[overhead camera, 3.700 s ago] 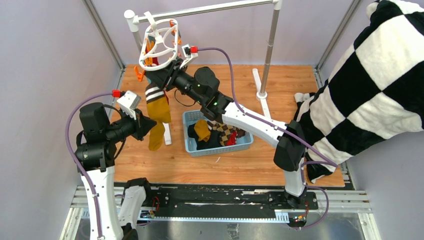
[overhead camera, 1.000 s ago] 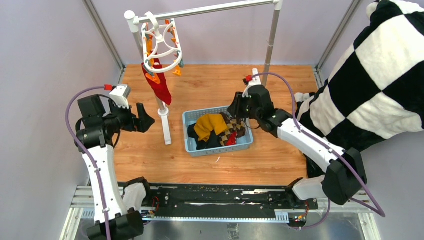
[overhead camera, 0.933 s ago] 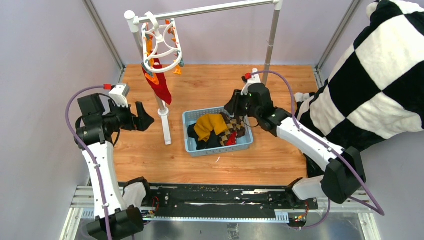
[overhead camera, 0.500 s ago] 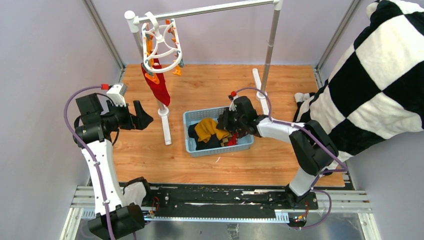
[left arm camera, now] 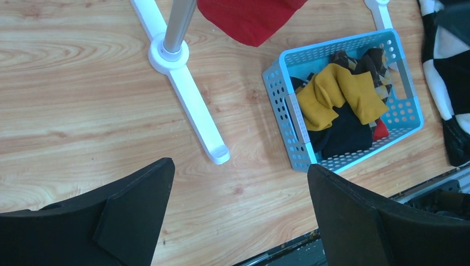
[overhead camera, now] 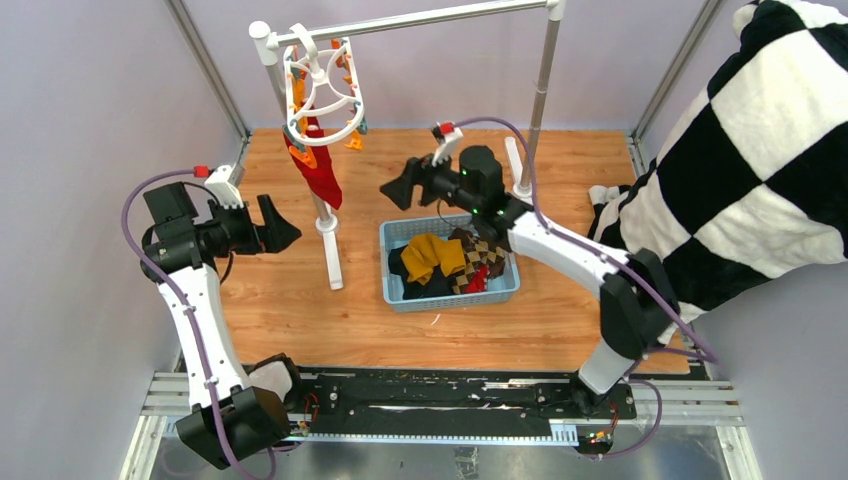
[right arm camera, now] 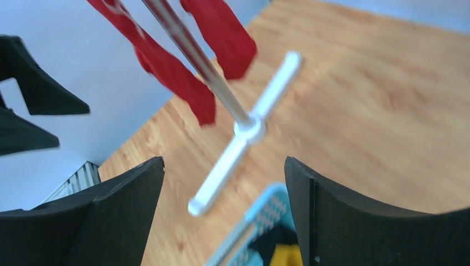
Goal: Remove the socks clipped to the hanger
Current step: Place the sock in the bin, then remove the sock from the hanger.
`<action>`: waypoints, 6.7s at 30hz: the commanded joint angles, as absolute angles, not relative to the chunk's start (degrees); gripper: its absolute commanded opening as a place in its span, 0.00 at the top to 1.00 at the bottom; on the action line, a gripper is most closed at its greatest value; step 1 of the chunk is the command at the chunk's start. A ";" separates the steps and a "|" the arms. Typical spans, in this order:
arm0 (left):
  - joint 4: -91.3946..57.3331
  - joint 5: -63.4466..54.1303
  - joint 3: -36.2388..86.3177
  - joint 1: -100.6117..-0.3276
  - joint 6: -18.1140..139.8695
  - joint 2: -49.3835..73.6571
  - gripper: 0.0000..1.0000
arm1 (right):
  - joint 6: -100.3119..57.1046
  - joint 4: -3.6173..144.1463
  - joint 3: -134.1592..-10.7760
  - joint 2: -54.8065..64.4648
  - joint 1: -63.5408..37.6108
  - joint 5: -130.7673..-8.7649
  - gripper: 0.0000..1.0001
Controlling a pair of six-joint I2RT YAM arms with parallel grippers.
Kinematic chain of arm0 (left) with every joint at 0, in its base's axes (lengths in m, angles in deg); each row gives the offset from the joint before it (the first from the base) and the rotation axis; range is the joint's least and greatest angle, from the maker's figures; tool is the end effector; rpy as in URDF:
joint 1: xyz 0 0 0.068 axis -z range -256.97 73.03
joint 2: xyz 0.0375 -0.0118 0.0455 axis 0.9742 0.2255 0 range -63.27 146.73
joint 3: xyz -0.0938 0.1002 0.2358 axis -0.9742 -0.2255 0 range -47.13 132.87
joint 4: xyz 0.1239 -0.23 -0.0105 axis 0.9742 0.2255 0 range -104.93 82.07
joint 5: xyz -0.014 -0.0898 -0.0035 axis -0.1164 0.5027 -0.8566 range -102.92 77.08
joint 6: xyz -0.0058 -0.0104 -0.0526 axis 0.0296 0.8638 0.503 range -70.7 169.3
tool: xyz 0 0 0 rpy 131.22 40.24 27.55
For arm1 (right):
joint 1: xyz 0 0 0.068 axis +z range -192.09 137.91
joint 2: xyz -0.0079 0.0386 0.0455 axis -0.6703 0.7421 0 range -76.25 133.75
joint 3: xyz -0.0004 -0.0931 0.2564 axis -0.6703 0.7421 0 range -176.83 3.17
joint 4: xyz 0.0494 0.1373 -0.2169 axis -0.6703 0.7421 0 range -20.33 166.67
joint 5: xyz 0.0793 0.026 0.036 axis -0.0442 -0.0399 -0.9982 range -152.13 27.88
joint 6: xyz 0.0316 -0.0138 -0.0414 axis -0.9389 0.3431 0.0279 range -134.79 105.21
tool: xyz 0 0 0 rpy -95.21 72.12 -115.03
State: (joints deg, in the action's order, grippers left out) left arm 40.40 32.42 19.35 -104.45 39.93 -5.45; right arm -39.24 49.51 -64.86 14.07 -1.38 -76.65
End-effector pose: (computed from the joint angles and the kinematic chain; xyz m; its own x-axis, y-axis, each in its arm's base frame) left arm 0.1718 0.0608 0.3611 -0.6190 -0.1929 -0.7613 0.2123 0.8922 -0.3987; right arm 0.2816 0.2542 0.3360 -0.3656 0.2139 -0.9058 -0.7361 0.5292 0.4221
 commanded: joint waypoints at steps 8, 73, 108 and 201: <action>41.12 36.50 23.45 -107.61 40.20 -4.99 0.00 | -32.94 34.34 -87.50 37.07 4.86 -88.55 0.15; 42.03 46.67 22.39 -95.64 38.85 -12.37 0.00 | -61.55 25.83 -56.59 2.22 -8.74 -99.98 1.00; 22.52 47.11 32.54 -70.15 55.07 3.45 0.09 | -75.56 10.21 -56.12 10.13 -0.11 -102.09 1.00; 21.42 33.39 24.93 -68.97 54.04 -4.15 1.00 | -80.21 0.00 -81.91 31.80 -0.55 -85.19 0.59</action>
